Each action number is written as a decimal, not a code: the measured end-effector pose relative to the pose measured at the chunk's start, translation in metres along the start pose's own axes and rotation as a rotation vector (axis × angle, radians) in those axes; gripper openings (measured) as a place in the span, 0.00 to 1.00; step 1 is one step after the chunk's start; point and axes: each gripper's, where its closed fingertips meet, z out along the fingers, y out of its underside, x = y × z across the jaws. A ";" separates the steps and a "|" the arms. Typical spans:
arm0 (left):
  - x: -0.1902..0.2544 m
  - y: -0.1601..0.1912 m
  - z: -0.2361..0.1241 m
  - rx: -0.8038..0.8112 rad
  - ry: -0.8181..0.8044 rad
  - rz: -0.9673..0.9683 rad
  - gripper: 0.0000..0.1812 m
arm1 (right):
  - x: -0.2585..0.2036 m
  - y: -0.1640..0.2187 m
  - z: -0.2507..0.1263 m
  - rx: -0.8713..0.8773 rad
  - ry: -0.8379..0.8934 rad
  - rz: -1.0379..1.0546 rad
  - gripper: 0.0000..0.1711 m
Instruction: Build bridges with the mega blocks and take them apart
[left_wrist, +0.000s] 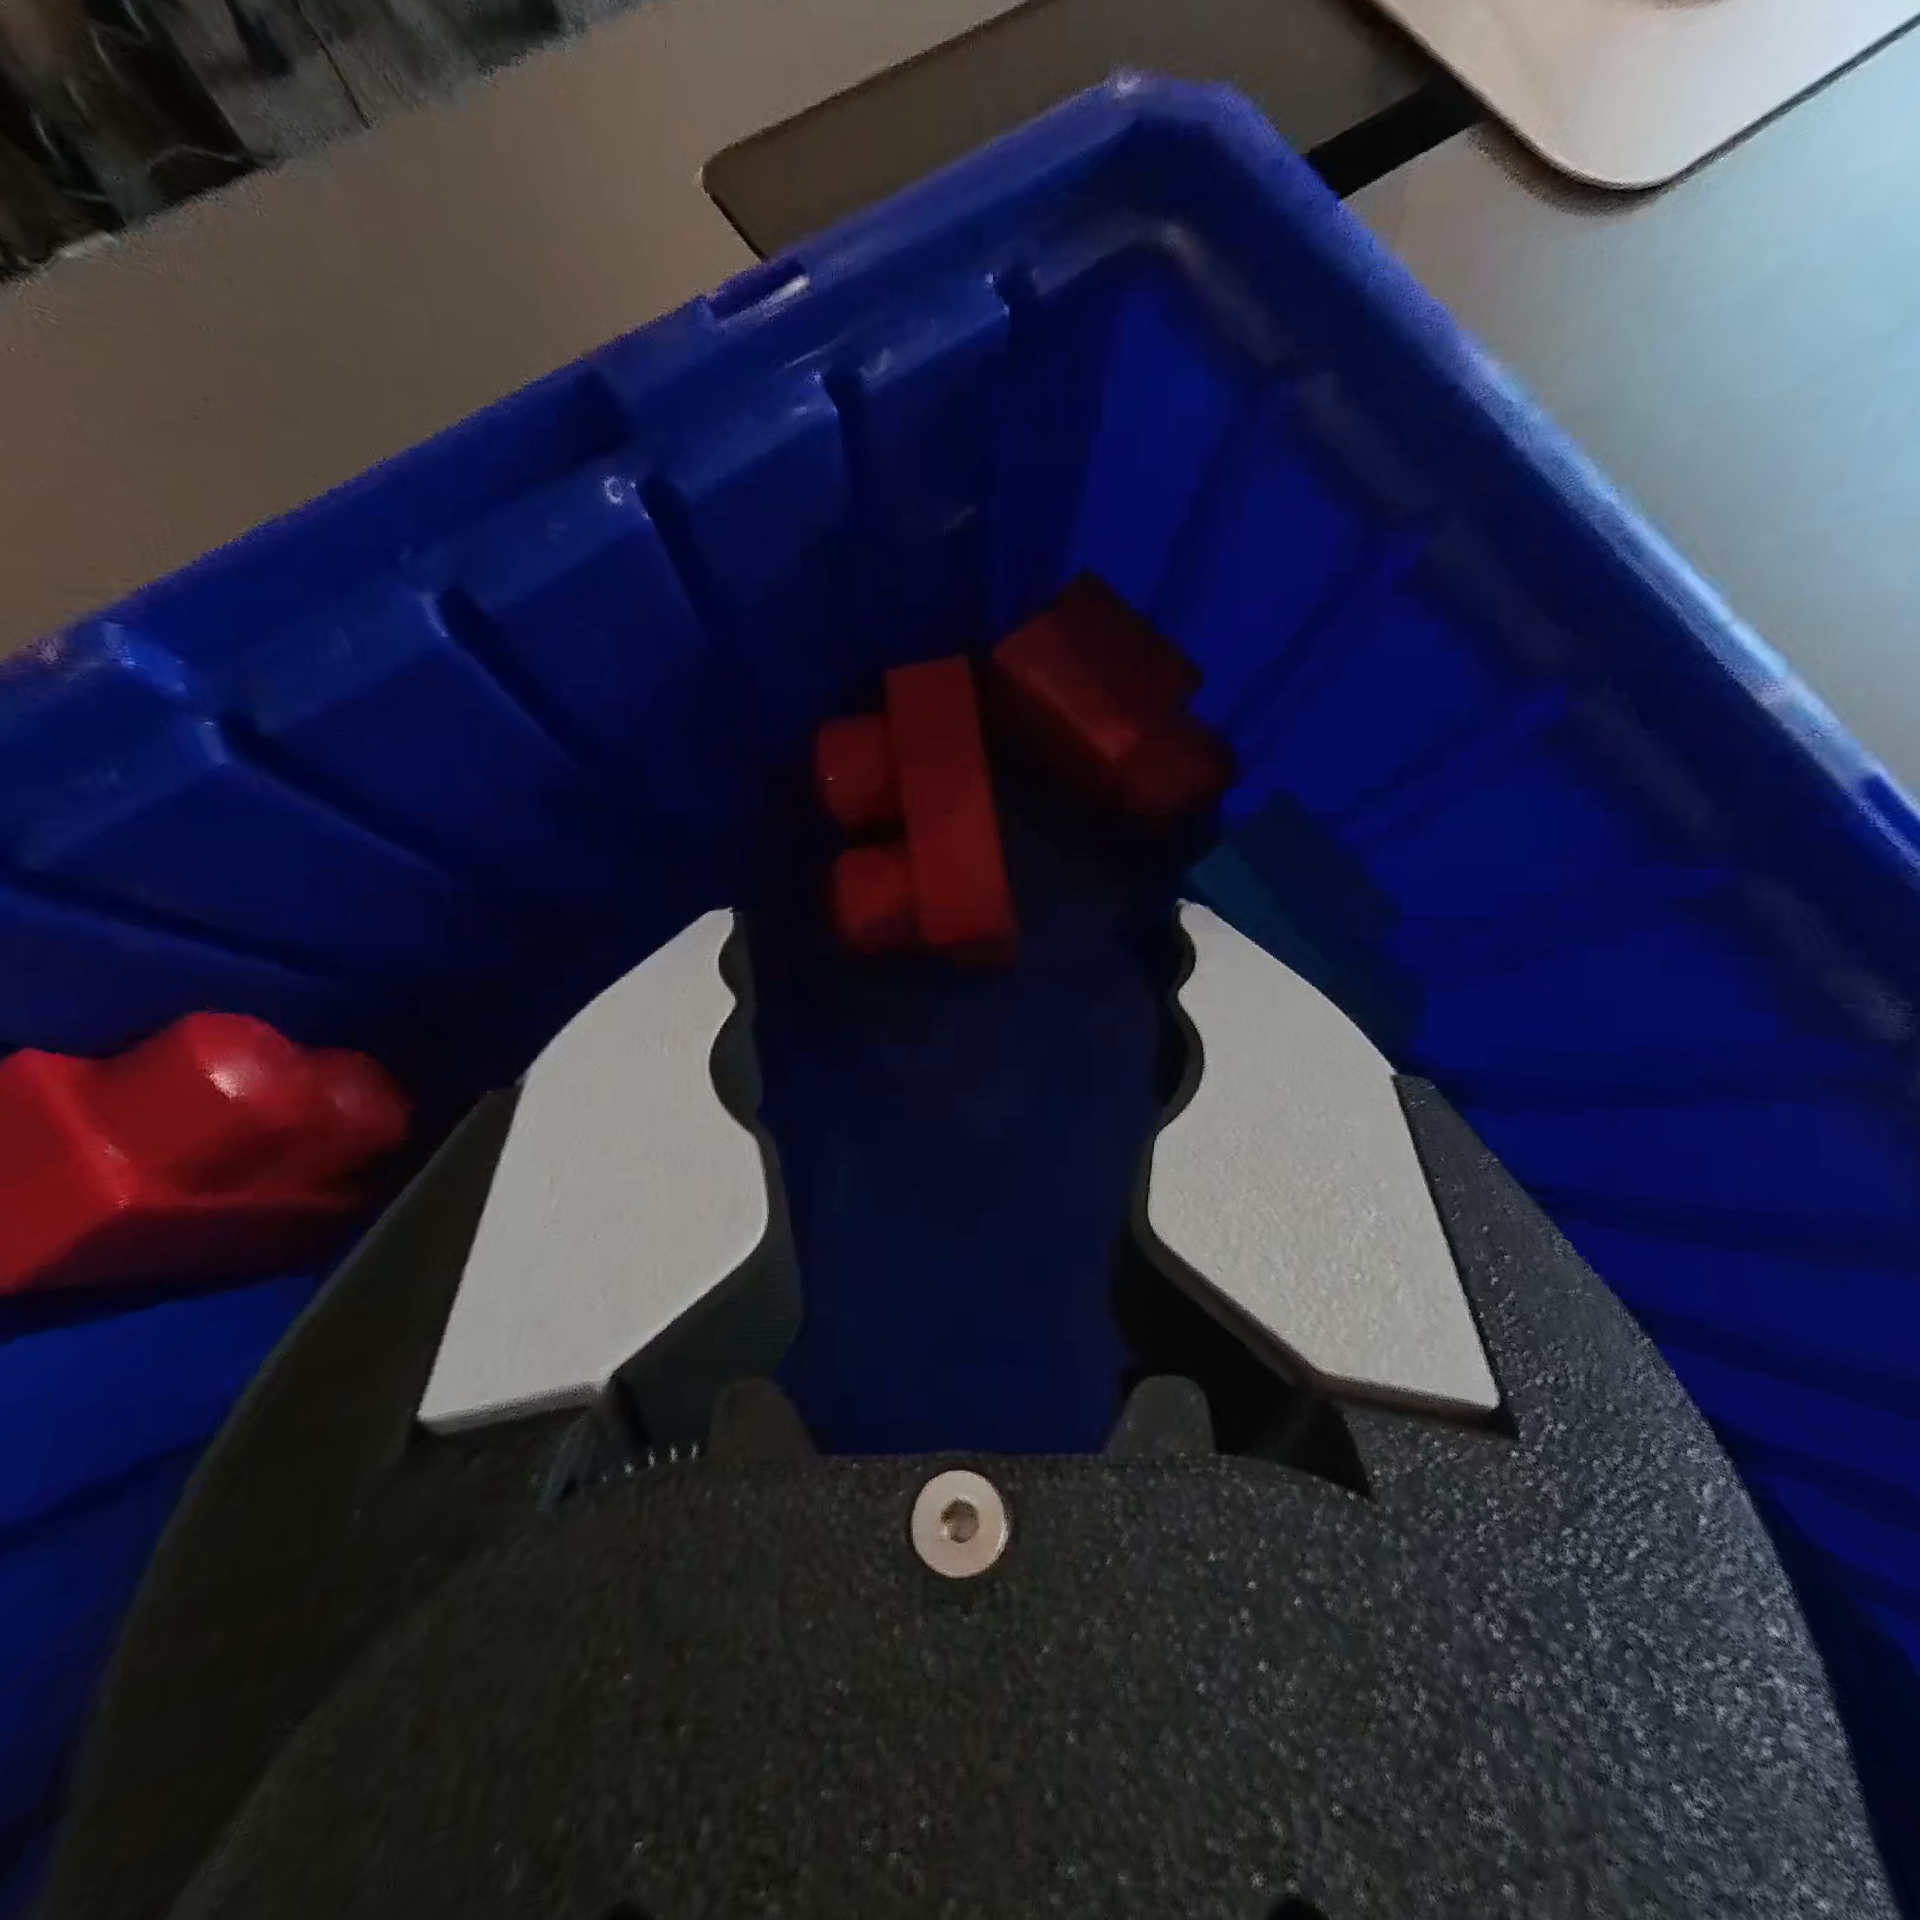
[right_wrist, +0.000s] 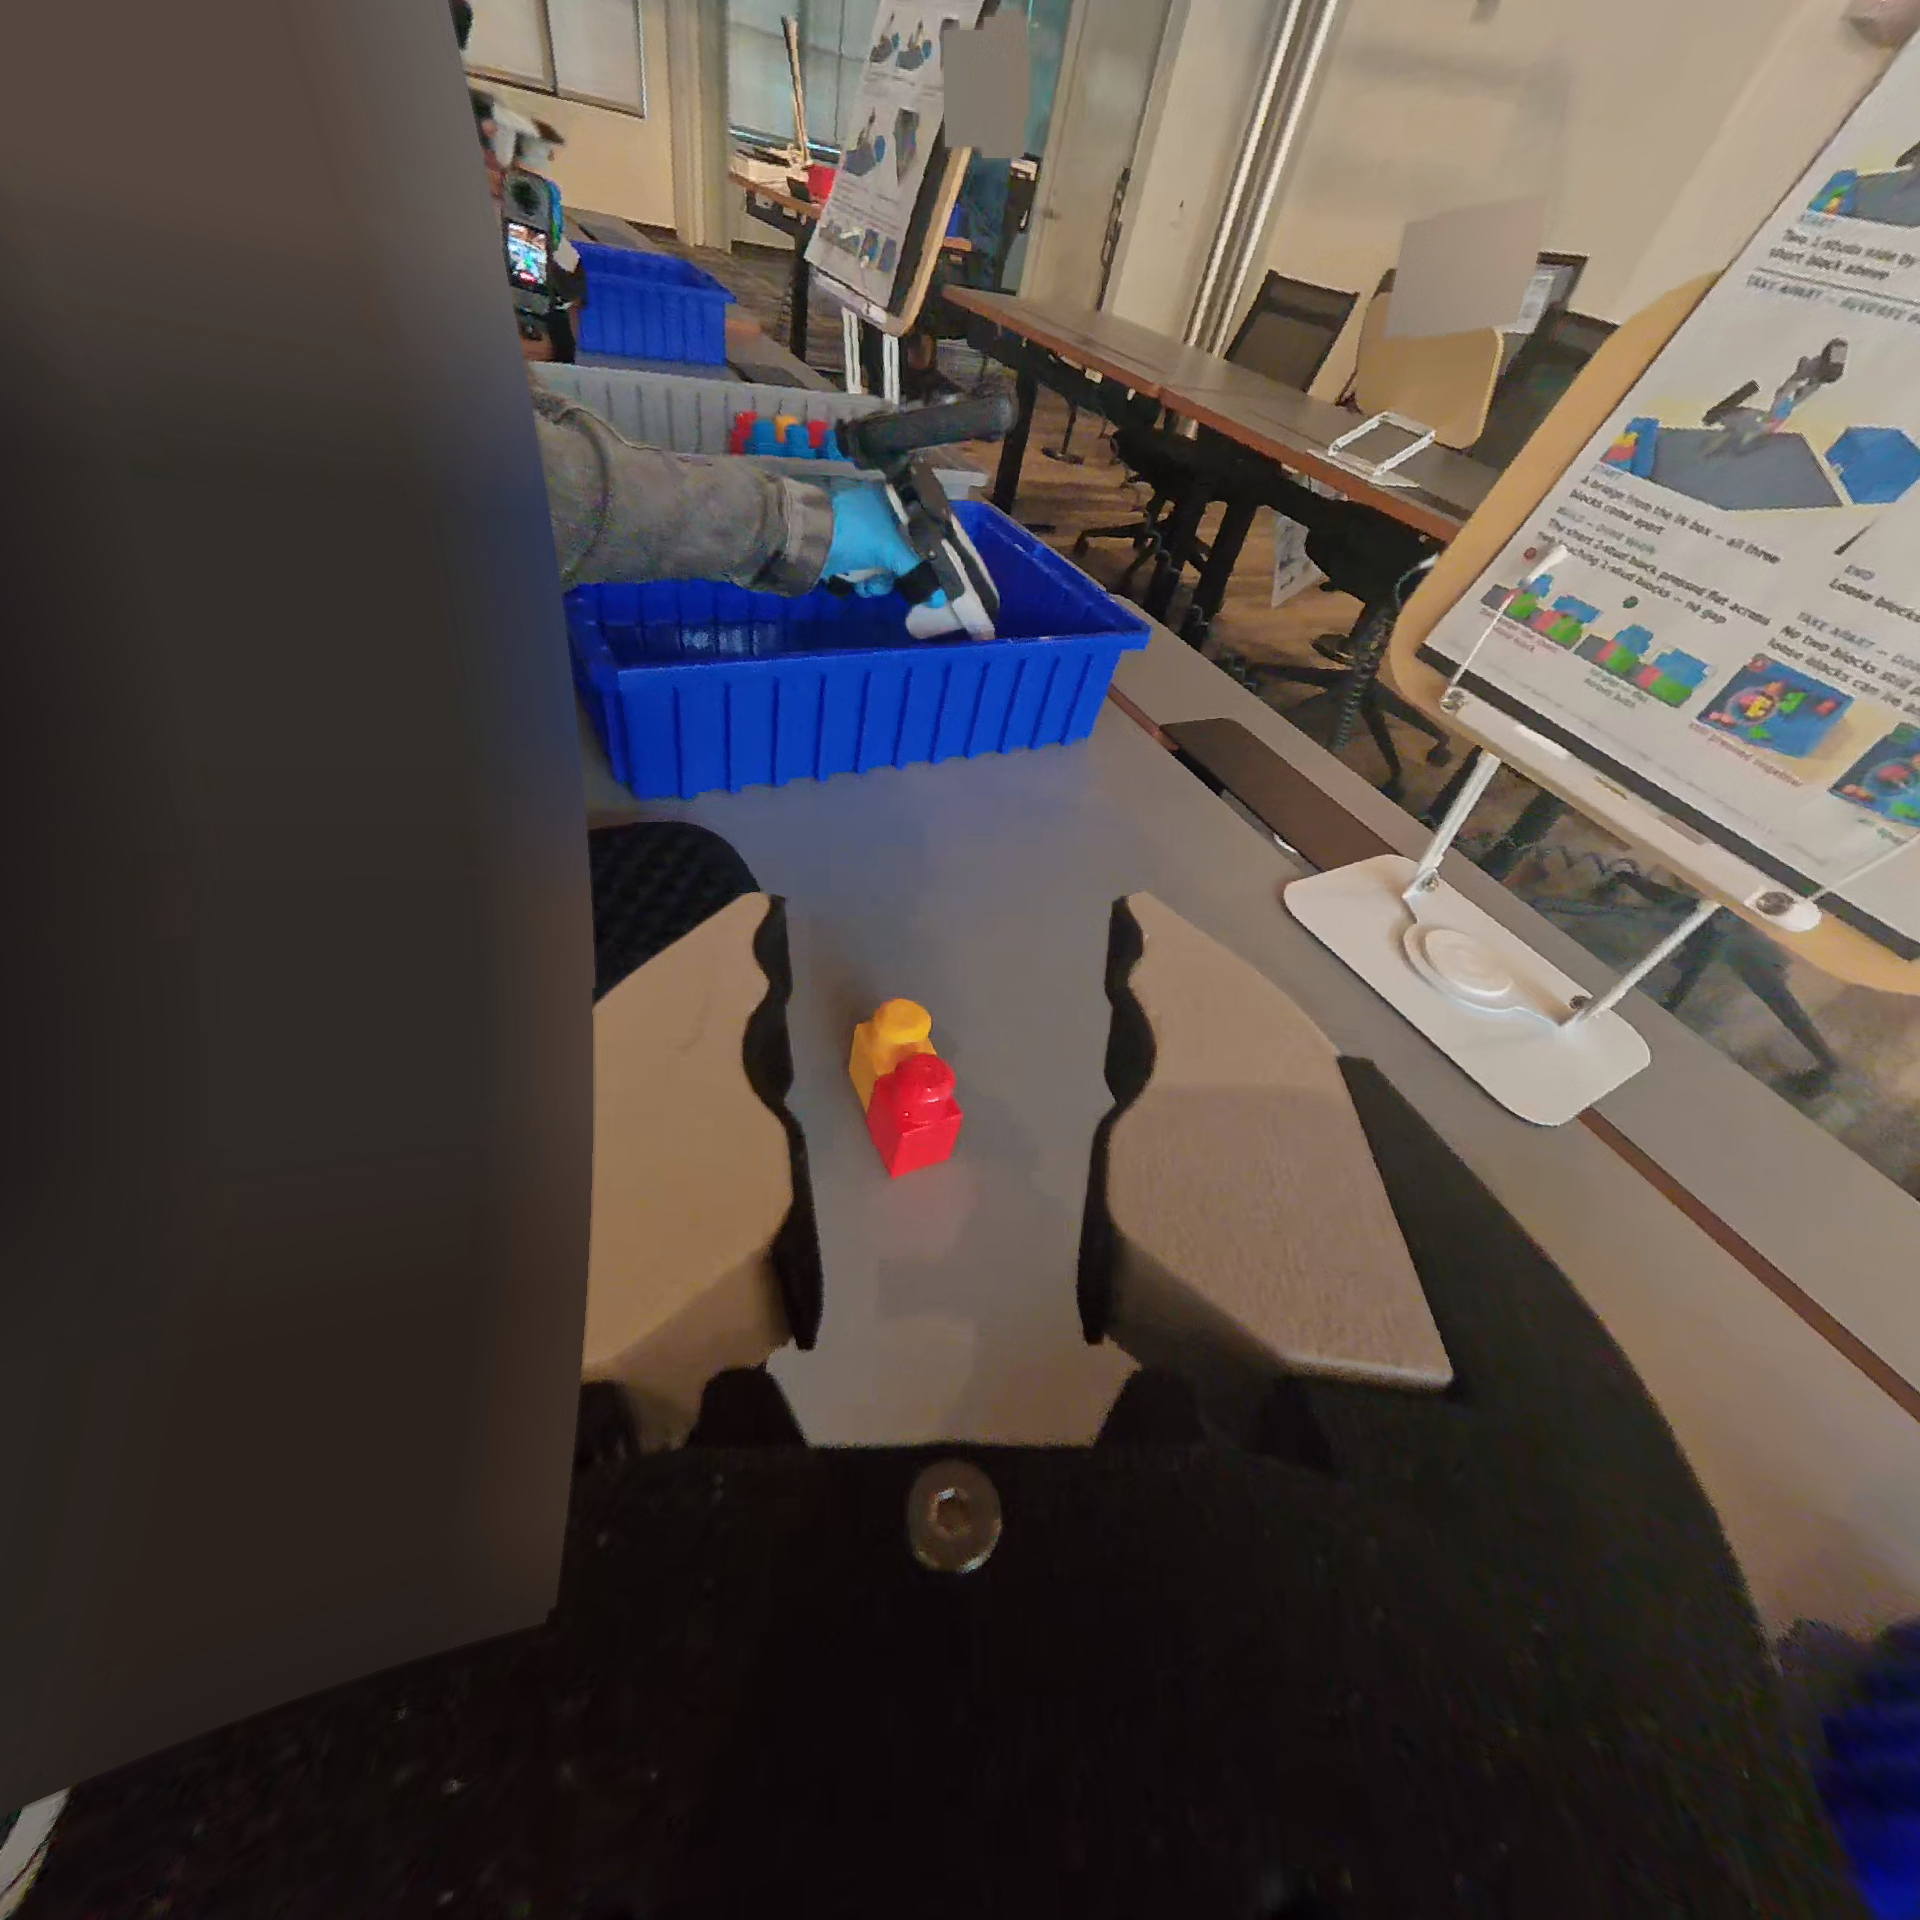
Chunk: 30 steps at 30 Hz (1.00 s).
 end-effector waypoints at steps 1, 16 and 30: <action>-0.001 0.002 0.005 -0.015 0.003 -0.009 0.42 | 0.002 0.001 -0.002 0.001 0.007 0.002 0.34; -0.007 0.023 0.042 -0.143 -0.040 -0.017 0.26 | 0.012 0.010 -0.006 -0.005 0.023 0.018 0.32; 0.039 -0.038 -0.082 0.114 -0.286 0.399 0.25 | -0.008 0.013 0.019 -0.053 -0.134 0.032 0.32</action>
